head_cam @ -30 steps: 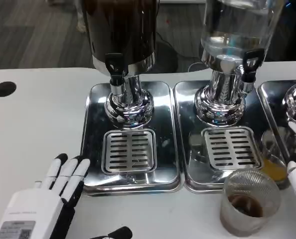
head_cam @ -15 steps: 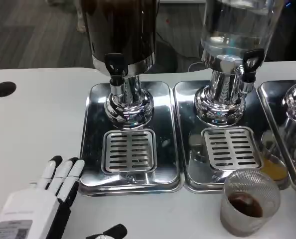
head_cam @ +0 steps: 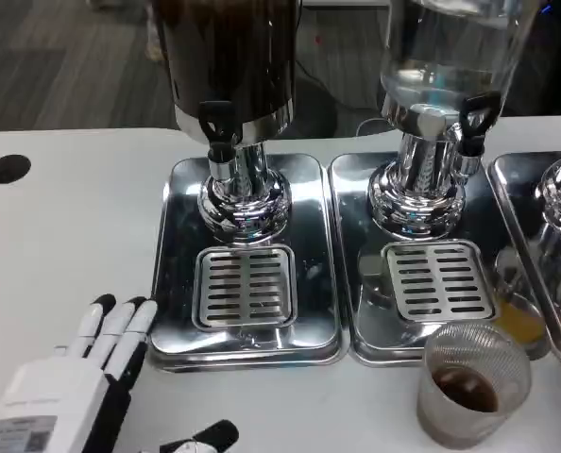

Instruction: Grasp the cup under the faucet to collect the drink, then remove the cup.

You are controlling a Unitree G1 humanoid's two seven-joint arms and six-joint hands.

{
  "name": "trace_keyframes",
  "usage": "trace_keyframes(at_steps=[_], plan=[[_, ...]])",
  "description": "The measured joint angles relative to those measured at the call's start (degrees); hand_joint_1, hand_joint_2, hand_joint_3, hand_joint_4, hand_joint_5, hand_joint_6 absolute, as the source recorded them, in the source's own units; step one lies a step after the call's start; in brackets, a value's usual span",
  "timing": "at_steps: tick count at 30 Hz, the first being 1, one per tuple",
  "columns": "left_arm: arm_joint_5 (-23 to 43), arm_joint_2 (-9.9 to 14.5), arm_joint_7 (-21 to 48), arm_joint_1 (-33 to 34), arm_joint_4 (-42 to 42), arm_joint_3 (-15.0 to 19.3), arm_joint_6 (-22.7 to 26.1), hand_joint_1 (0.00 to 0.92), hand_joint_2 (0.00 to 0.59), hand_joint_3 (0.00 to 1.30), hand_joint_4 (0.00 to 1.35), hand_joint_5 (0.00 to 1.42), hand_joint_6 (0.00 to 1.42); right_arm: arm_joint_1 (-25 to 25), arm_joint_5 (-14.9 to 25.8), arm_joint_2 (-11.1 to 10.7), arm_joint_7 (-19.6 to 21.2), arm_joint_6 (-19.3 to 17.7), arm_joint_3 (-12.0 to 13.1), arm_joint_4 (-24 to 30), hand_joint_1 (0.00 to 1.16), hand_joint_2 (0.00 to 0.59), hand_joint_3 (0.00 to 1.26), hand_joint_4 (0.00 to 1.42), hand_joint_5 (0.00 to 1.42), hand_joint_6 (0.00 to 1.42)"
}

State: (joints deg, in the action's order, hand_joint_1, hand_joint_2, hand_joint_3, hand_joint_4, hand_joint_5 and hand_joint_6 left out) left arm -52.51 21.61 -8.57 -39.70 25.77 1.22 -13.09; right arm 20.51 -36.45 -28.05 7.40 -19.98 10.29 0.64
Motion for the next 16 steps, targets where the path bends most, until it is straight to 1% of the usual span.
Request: trace_keyframes(at_steps=[16], plan=[[0.4,0.0,0.0,0.2,-0.4,0.1,0.1,0.0,0.112,0.03,0.0,0.0,0.19,0.5,0.8,0.0,0.0,-0.5,-0.1,0.3,0.05,0.586,0.1,0.0,0.0,0.0]])
